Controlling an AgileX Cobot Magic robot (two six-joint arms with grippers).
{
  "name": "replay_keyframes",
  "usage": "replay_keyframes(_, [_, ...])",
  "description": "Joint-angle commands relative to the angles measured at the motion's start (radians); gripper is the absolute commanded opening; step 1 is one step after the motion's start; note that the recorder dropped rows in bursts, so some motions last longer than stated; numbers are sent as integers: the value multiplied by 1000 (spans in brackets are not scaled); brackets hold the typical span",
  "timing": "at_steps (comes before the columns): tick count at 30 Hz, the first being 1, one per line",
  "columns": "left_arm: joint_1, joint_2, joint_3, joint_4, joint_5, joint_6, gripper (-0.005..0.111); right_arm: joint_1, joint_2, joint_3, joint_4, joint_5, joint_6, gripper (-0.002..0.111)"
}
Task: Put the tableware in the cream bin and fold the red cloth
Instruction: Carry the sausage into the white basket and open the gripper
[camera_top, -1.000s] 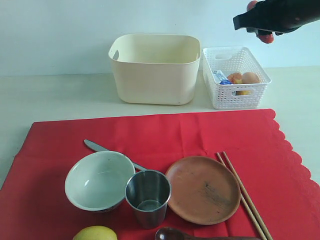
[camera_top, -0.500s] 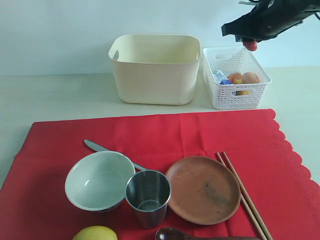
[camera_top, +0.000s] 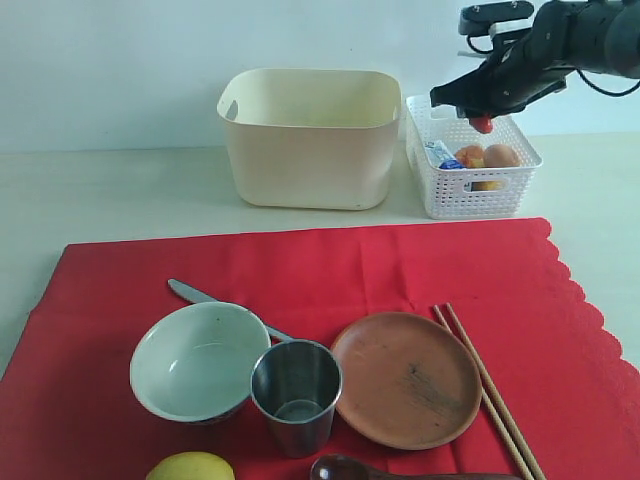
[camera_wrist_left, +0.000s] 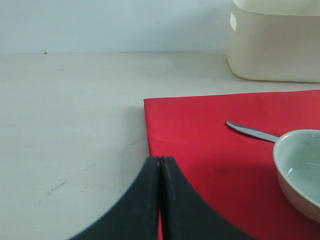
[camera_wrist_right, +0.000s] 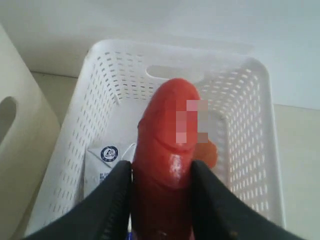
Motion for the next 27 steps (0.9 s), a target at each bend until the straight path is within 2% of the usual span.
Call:
replay_keyframes(1, [-7, -6, 2, -4, -10, -2, 0, -2, 73, -64, 6, -39, -13, 0])
replay_keyframes(5, [-7, -6, 2, -4, -10, -2, 0, -2, 116, -81, -3, -76, -15, 1])
replay_keyframes(7, [-7, -6, 2, -4, -10, -2, 0, -2, 129, -81, -3, -85, -29, 5])
replay_keyframes(9, [-7, -6, 2, -4, -10, -2, 0, -2, 136, -81, -3, -87, -41, 13])
replay_keyframes(15, [-7, -6, 2, -4, -10, -2, 0, -2, 130, -81, -3, -39, -41, 49])
replay_keyframes(19, [-7, -6, 2, -4, -10, -2, 0, -2, 104, -81, -3, 34, -34, 65])
replay_keyframes(22, [-7, -6, 2, -4, -10, -2, 0, -2, 76, -81, -3, 107, -36, 73])
replay_keyframes(27, [-7, -6, 2, -4, -10, -2, 0, -2, 16, -79, 6, 230, -41, 74])
